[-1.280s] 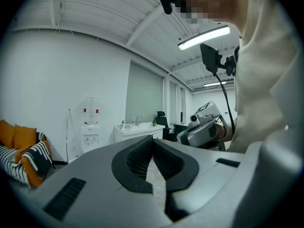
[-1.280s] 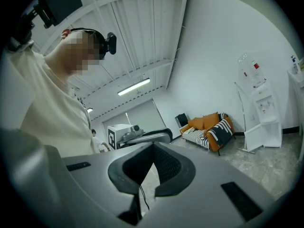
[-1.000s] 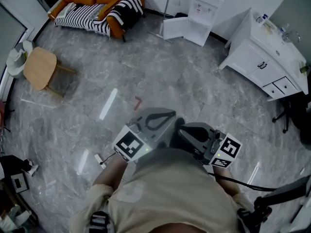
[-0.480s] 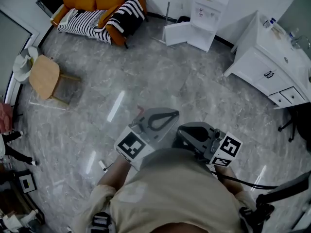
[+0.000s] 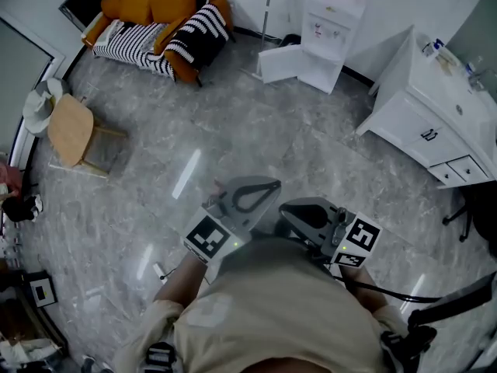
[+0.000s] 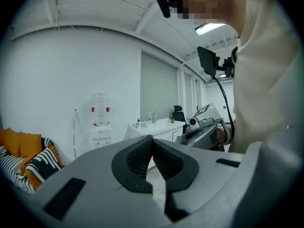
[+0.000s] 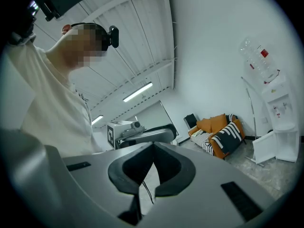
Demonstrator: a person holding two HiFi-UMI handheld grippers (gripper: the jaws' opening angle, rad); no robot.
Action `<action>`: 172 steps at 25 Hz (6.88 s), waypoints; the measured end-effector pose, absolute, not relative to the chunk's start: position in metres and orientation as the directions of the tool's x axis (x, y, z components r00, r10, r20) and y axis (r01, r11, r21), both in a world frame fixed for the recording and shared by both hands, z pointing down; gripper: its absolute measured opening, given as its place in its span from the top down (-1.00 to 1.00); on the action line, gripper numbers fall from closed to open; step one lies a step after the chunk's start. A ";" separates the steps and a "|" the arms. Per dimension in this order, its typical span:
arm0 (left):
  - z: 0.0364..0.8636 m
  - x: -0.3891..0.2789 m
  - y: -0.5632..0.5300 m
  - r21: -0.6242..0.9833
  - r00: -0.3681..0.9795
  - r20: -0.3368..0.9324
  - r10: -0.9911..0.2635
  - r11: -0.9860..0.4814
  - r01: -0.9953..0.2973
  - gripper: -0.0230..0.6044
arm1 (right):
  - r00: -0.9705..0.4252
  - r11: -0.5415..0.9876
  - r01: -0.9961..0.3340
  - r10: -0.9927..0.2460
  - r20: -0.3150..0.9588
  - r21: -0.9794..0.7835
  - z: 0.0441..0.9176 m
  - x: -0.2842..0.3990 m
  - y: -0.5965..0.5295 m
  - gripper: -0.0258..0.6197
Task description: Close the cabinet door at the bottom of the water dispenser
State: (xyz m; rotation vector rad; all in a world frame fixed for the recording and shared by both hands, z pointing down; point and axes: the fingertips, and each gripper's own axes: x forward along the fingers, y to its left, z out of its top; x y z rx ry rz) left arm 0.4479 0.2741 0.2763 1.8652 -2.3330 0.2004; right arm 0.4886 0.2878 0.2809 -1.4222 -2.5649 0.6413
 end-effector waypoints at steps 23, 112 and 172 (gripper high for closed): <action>0.274 0.245 0.291 0.008 -0.083 0.142 -0.986 0.085 -0.996 0.95 | -0.713 0.666 0.647 0.701 0.017 -0.372 0.280 0.305 0.295 0.87; 0.358 -0.212 0.075 -0.009 0.145 0.344 -0.928 -0.157 -0.988 0.95 | -0.826 0.757 0.474 0.560 0.072 -0.450 0.305 -0.154 0.090 0.87; 0.712 -0.378 0.089 0.076 -0.075 0.770 -0.634 0.207 -0.975 0.67 | -0.662 0.502 0.395 0.736 0.140 -0.769 0.501 -0.229 0.054 0.87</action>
